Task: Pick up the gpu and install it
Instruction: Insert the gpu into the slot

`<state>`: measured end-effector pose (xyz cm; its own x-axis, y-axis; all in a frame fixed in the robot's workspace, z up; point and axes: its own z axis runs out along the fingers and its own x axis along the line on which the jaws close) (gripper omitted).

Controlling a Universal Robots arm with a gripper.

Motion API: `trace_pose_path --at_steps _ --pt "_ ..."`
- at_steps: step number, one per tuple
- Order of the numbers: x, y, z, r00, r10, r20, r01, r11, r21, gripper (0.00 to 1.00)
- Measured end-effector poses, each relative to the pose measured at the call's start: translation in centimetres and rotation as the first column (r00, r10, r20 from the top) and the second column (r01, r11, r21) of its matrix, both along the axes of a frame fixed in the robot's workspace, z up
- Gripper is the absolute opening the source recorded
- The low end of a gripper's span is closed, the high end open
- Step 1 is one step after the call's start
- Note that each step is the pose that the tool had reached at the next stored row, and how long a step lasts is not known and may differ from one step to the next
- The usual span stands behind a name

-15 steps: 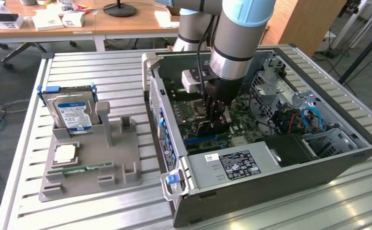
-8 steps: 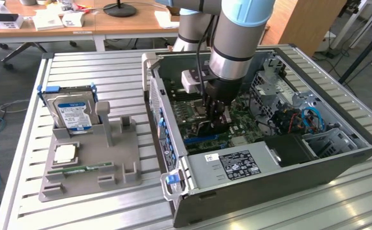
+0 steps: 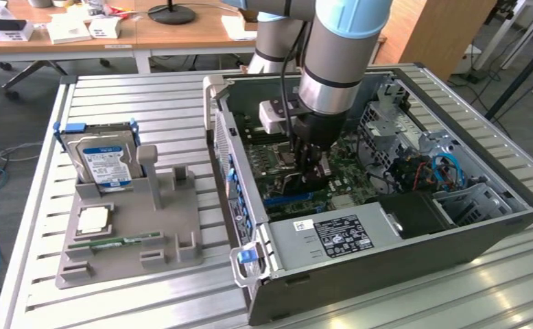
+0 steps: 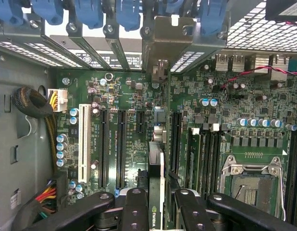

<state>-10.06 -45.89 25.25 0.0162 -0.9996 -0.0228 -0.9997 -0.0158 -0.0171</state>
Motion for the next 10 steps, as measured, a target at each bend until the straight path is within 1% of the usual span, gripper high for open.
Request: trace_pose_path --at_steps 3,7,10 --pt "-0.09 0.00 0.00 1.0000 0.000 0.0021 0.000 1.0000 -0.0001 0.26" --pt "-0.25 0.00 0.00 1.0000 0.000 0.0081 0.000 1.0000 0.0000 0.26" --pt "-0.26 0.00 0.00 0.9999 0.000 0.0112 0.000 1.0000 0.0000 0.26"
